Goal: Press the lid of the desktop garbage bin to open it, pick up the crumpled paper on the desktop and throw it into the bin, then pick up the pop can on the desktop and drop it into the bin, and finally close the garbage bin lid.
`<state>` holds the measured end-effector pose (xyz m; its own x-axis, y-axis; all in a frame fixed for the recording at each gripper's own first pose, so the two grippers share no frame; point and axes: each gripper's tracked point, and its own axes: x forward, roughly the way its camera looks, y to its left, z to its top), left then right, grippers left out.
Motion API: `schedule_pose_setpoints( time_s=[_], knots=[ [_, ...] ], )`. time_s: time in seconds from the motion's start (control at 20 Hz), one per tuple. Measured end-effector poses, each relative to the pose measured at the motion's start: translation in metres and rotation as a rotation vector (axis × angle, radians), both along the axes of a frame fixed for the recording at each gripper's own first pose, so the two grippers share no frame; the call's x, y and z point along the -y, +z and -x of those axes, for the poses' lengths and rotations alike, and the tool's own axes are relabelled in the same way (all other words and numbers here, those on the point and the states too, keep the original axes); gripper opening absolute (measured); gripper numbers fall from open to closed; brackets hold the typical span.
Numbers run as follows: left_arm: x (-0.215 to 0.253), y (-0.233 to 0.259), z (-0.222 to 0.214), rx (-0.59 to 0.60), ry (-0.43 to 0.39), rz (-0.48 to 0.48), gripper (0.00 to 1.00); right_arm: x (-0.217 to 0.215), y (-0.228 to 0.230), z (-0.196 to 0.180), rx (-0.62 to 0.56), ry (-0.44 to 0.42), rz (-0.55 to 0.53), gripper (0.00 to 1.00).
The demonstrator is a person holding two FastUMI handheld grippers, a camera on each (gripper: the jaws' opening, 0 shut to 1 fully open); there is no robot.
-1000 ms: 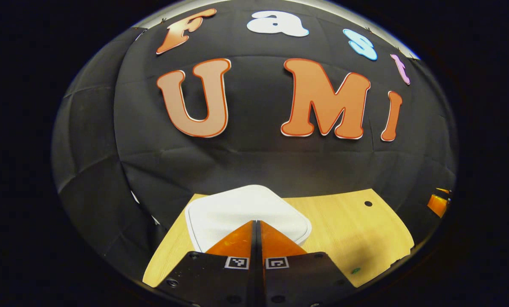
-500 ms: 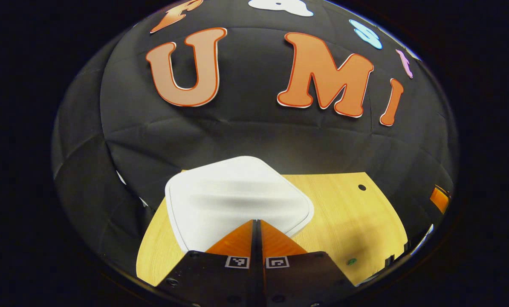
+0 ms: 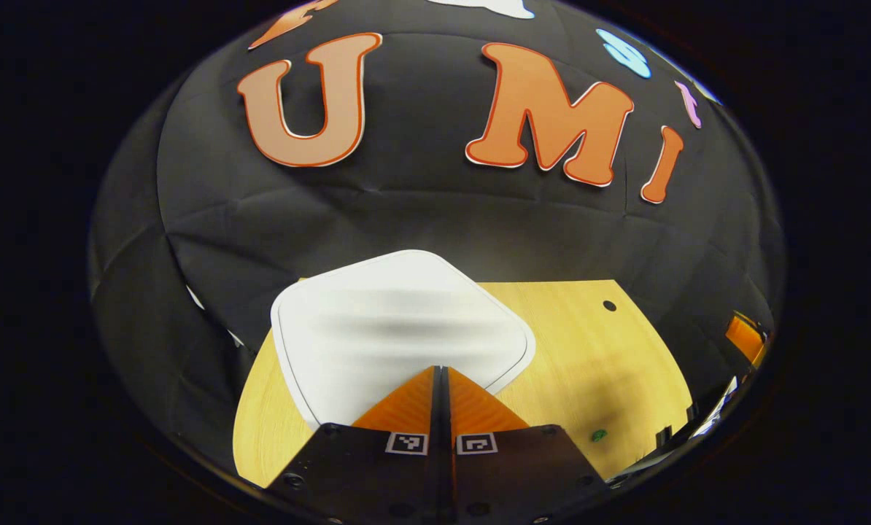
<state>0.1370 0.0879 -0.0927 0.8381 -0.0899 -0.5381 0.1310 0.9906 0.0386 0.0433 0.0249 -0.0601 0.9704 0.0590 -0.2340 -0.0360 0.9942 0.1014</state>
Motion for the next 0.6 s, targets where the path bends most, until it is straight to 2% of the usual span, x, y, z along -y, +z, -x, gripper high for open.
schedule_pose_setpoints(
  time_s=[0.1, 0.25, 0.3, 0.45, 0.6],
  knots=[
    [0.001, 0.004, 0.001, 0.017, 0.008, 0.000, 0.00, 0.000, 0.001, 0.000, 0.006, 0.001, -0.002, 0.95],
    [-0.003, 0.036, 0.006, 0.082, 0.031, -0.125, 0.00, 0.000, 0.004, 0.004, 0.005, 0.004, 0.020, 0.95],
    [0.000, 0.058, 0.009, 0.140, 0.030, -0.139, 0.00, 0.001, 0.007, 0.006, 0.012, 0.000, 0.030, 0.95],
    [0.027, 0.130, 0.021, 0.318, 0.024, -0.079, 0.00, 0.003, 0.019, 0.009, 0.043, -0.008, 0.045, 0.95],
    [0.037, 0.155, 0.045, 0.426, 0.027, -0.062, 0.00, 0.001, 0.025, 0.011, 0.062, -0.009, 0.053, 0.95]
  ],
)
